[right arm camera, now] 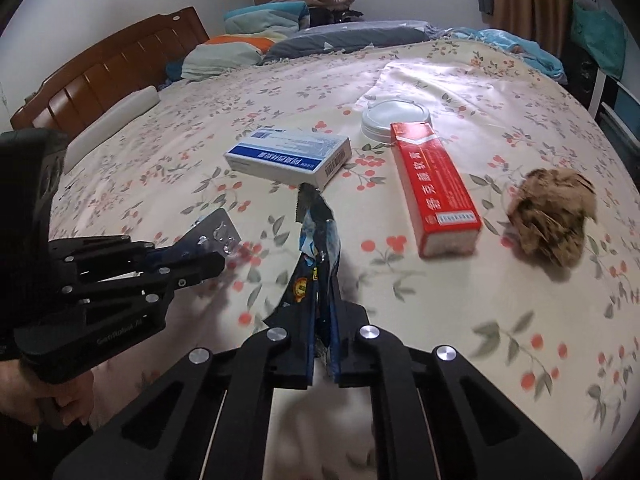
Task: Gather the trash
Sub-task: 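Grasp the pill blister pack with the left tool while the right tool grasps the candy wrapper, then carry the blister pack with the left tool while the right tool carries the wrapper to the bin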
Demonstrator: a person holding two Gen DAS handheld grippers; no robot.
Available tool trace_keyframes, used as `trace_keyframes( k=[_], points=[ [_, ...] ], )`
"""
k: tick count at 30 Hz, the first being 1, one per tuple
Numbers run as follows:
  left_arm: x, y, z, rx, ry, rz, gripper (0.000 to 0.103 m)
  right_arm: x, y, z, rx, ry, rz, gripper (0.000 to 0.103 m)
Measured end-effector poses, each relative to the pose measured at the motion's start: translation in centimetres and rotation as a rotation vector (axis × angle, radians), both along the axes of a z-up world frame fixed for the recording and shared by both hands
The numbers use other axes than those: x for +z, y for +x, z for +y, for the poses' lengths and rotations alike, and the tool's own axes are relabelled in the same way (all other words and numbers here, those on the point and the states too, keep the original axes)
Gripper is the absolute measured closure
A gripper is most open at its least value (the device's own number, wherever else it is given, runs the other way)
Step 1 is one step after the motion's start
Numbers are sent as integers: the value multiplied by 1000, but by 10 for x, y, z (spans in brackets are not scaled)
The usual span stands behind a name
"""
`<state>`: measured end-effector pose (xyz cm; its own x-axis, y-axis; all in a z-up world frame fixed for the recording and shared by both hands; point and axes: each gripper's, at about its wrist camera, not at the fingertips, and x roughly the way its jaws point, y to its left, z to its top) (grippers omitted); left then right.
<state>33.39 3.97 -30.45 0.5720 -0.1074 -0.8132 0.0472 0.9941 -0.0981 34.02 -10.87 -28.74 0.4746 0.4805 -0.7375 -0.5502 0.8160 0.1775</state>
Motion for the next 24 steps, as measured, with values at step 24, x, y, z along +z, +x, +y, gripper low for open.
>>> trace_keyframes(
  k=[24],
  points=[
    [49,-184,-54,-117,-14,-7,90,47,-199,-70,26,-1,-31,99]
  ],
)
